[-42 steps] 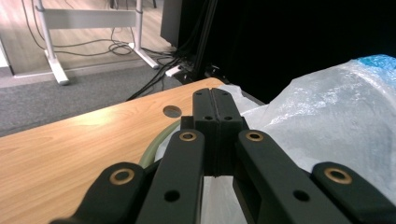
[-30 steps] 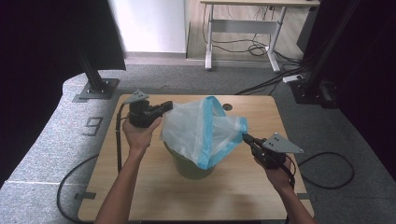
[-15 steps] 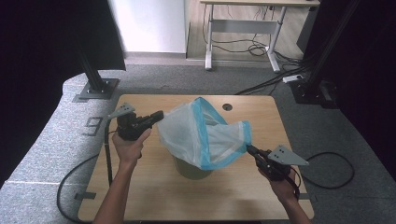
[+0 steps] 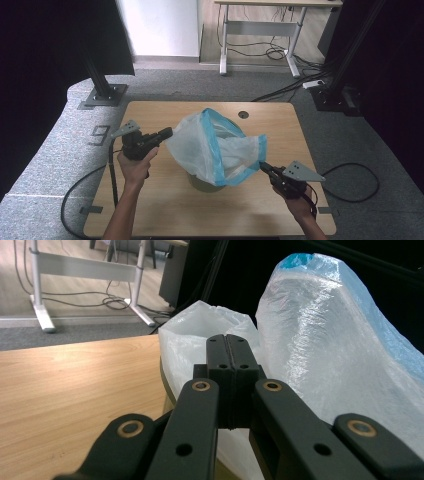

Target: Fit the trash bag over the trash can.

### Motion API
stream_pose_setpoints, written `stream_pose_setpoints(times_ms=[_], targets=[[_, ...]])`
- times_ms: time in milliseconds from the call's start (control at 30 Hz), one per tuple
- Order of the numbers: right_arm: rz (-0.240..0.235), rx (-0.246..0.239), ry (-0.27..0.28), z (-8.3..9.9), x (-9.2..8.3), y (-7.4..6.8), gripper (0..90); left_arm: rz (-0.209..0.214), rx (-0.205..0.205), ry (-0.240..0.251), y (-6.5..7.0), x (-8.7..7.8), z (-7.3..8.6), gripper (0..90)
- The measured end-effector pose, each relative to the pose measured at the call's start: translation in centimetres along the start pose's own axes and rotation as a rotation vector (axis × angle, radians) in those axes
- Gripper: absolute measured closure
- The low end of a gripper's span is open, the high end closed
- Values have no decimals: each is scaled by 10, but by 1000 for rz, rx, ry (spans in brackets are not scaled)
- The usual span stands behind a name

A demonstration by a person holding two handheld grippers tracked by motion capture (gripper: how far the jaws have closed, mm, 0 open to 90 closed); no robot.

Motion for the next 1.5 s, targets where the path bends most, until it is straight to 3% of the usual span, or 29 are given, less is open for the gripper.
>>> stream_pose_setpoints(times_ms=[233,500,833,1167,1267,1333,1433,1500], targets=[[-42,15,-43,18,6,-8,888,-22,-19,-19,-12,-7,19,900],[-85,36,-78,29,15,-13,888,-8,-26,-20,-19,-12,29,900],[-94,58,-88,39,19,-14,888,5,-53,-19,-28,-21,38,900],[-121,62,-110,49,26,-20,888,16,-32,-30,-31,-25,48,900],[-132,65,-111,51,24,-21,888,22,-50,-10,-34,-32,49,900],[-139,68,-119,53,25,-22,888,-2,-59,-13,-38,-35,51,900],[-145,60,-136,56,27,-23,888,16,-102,17,-41,-38,50,900],[-140,62,-132,56,27,-23,887,26,-102,28,-39,-39,46,900]])
Point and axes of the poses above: each handheld gripper's, and its own axes: x roughly forward along the jaws, z roughly out of its underside, y roughly to its right, the point moved 4 cm from there along x, roughly forward along the jaws, and after that the axes turned 13 degrees about y, right-handed, at the moved point
